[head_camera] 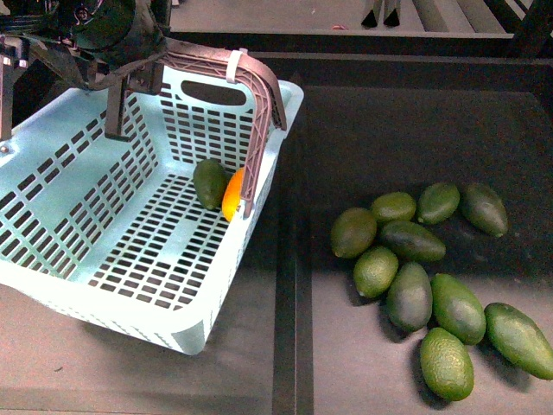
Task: Pick mango and avocado into basket
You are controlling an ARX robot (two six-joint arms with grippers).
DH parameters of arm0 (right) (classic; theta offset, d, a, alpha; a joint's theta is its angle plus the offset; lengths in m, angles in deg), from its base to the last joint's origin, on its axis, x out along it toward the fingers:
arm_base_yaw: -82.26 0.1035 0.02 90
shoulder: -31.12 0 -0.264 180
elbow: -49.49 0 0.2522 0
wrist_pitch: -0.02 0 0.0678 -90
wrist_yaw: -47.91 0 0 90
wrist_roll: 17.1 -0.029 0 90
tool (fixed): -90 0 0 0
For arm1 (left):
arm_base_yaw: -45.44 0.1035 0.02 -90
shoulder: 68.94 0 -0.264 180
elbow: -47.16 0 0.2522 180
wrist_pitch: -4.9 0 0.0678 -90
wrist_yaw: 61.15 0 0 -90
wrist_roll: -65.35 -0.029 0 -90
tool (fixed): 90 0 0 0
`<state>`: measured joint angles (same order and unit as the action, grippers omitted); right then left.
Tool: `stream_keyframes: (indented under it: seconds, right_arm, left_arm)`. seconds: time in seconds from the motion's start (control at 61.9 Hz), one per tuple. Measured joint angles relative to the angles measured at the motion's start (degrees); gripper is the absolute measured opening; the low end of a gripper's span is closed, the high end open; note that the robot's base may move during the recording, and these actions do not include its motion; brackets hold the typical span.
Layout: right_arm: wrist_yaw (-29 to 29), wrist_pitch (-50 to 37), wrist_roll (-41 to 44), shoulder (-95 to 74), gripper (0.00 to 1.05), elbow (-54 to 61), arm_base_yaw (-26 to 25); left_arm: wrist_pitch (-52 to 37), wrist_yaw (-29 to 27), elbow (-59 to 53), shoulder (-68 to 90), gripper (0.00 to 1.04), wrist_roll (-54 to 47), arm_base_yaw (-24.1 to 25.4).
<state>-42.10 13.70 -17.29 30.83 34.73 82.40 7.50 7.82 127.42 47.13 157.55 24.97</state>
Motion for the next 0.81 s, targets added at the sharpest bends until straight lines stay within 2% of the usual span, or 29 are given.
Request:
stream_keyframes:
  seconds: [0.226,0.468,0.678,0.807]
  right_arm:
    - [0.0,0.0,0.0,0.0,0.96,0.0,0.0]
    - [0.0,0.0,0.0,0.0,0.96,0.0,0.0]
    - [0.0,0.0,0.0,0.0,0.96,0.0,0.0]
    - [0.0,0.0,0.0,0.0,0.96,0.0,0.0]
  left_arm:
    - [-0.35,-1.46,-1.53,0.22,0.16,4.61,-0.55]
    - [4.7,-3.52,-2.6,-1.57,0.59,9.92,-0.42]
    - [12.72,-7.32,-8.76,-11.28,0.98,15.43,0.15]
    - [17.0,-9.46,-13.94,-19.15,0.96,15.63,1.09]
